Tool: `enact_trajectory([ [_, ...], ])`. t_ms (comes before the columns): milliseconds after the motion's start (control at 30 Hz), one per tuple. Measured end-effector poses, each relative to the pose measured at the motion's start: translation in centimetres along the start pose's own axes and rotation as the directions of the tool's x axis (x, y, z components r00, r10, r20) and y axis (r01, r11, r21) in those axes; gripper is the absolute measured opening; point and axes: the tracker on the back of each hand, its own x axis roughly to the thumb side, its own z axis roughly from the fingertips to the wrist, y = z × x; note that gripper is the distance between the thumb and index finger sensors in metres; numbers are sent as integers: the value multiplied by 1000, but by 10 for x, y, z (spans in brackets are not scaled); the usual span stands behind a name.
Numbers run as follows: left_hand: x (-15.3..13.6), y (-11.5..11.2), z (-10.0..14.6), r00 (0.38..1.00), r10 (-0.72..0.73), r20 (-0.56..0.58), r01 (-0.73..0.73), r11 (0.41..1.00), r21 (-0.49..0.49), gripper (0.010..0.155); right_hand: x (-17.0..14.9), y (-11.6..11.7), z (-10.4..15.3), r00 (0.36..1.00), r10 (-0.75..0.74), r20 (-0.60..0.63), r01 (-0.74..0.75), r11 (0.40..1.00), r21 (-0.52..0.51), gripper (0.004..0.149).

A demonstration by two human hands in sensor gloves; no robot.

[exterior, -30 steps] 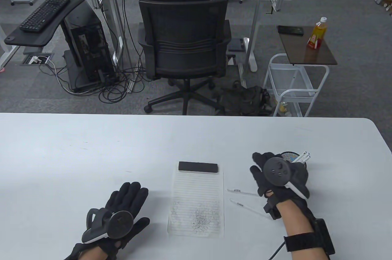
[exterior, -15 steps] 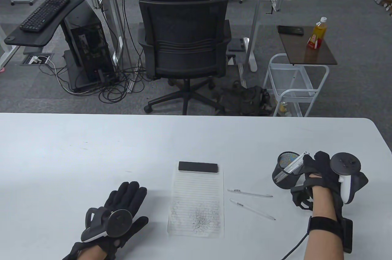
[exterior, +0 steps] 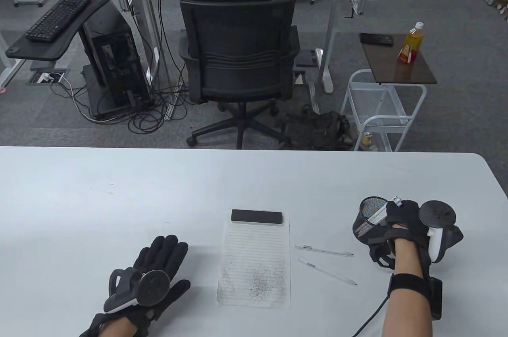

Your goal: Press to extend mechanical pencil leads

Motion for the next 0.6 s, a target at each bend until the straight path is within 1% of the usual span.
enact_trajectory([
  [167,0,0,0,1000,0,1,0,1000,4,87,0,1,1,1000,1,7,-1,1000,-18,43],
  [300,0,0,0,1000,-6,1,6,1000,0,86,-1,-3,3,1000,-22,11,22,999,-39,44],
  [433,-1,-1,0,1000,3,-1,-3,1000,-6,86,-1,-14,9,997,-76,33,78,995,-61,45],
  [600,1,0,1,1000,1,6,-1,1000,1,86,11,-36,20,978,-171,120,182,980,-85,46],
])
